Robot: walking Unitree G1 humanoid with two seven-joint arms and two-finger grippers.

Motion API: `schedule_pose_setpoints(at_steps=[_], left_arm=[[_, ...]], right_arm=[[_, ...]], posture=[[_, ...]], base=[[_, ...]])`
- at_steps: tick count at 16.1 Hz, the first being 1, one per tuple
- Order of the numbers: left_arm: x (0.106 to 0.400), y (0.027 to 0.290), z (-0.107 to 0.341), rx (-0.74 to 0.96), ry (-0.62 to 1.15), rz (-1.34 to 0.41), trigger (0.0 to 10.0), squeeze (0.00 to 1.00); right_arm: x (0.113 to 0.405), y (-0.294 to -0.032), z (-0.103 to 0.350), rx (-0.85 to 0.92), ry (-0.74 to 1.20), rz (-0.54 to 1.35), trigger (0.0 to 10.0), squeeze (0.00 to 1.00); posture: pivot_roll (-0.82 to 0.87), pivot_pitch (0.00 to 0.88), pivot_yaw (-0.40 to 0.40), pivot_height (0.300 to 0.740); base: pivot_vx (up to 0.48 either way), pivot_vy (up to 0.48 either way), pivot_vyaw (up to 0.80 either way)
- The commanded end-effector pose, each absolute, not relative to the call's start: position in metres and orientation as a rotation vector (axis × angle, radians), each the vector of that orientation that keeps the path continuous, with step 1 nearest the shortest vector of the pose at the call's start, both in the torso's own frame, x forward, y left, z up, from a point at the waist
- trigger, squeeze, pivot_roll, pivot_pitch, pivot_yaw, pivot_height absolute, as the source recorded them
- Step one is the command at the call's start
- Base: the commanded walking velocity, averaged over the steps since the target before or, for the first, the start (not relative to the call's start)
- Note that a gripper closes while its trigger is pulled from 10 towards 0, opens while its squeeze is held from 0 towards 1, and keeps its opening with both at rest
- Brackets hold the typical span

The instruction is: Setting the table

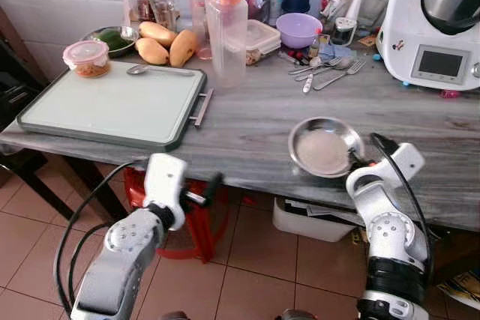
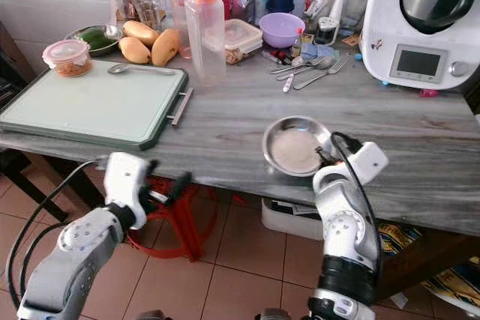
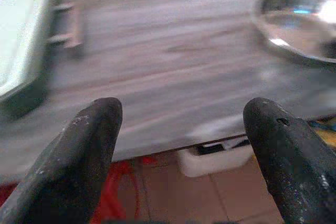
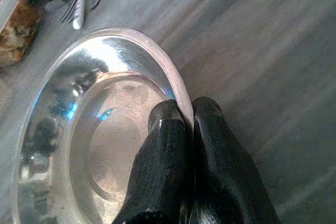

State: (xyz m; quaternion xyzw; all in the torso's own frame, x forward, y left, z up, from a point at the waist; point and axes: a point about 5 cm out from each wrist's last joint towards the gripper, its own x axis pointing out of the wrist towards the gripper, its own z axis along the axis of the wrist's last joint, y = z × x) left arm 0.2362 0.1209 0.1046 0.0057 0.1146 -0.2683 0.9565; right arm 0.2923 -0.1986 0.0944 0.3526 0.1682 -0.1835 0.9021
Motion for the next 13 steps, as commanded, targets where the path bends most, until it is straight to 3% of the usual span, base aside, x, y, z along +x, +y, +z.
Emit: schedule_pose_setpoints(at_steps=[1,4,5,13], left_arm=[[0.238,0.119,0.112,0.039,0.196,-0.565,10.0,0.00],[0.238,0.117,0.111,0.036,0.192,-0.571,10.0,0.00],[0.238,0.116,0.111,0.044,0.188,-0.584,10.0,0.00],[0.239,0.116,0.111,0.054,0.177,-0.592,10.0,0.00]], right_arm=[[0.292,-0.191,0.086,0.775,0.414,-0.372,10.0,0.00],[0.293,-0.190,0.086,0.769,0.427,-0.362,10.0,0.00],[0.293,-0.191,0.087,0.765,0.423,-0.366,10.0,1.00],[0.300,-0.194,0.108,0.607,0.316,-0.293,10.0,1.00]], posture=[[-0.01,0.000,0.007,0.740],[-0.02,0.000,0.007,0.740],[-0.01,0.000,0.005,0.740],[-0.02,0.000,0.005,0.740]], base=[[0.000,0.000,0.00],[0.000,0.000,0.00],[0.000,0.000,0.00],[0.000,0.000,0.00]])
